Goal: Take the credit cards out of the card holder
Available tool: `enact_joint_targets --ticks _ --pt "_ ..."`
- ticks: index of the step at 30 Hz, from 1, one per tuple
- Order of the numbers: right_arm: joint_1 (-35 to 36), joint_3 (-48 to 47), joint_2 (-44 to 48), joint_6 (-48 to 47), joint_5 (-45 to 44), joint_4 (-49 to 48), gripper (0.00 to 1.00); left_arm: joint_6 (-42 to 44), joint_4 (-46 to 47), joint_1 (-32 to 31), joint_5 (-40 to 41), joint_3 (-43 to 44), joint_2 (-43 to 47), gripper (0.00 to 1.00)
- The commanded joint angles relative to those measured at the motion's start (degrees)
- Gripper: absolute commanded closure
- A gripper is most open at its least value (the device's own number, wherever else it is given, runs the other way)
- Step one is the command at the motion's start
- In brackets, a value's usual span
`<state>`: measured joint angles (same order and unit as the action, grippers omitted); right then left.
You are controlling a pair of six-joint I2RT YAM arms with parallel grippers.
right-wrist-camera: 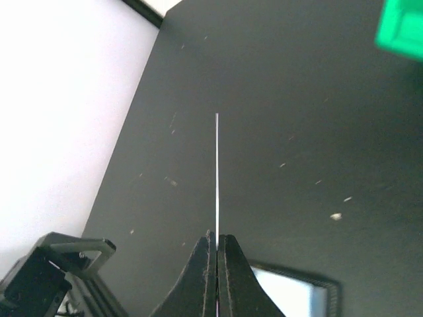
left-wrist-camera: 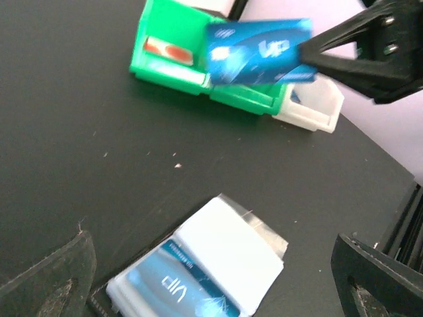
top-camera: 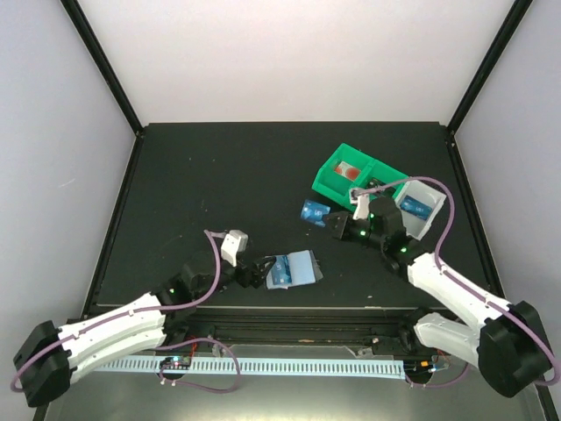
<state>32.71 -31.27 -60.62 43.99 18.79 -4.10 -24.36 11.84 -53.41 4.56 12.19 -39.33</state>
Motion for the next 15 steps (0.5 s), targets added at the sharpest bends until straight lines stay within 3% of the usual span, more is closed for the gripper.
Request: enact_joint_targets --ticks 1,5,9,15 --pt "-8.57 -2.86 0.72 -6.22 8.64 4.0 0.99 -9.16 4.57 5.53 -11.21 -2.99 1.13 0.01" --pt "-17.71 -4.7 1.41 -5.14 14.42 4.9 0.99 -7.74 -0.98 6.85 -11.66 -0.92 0.4 0.01" --pt "-25.43 -9.23 1.43 -9.64 13.6 14.27 0.99 -8.72 -6.87 7.55 -12.89 2.77 -1.4 0.01" --pt "-42.22 -11.19 3.84 -12.21 18.56 19.81 0.99 -12.48 -12.37 7.7 -16.21 6.25 -1.96 0.01"
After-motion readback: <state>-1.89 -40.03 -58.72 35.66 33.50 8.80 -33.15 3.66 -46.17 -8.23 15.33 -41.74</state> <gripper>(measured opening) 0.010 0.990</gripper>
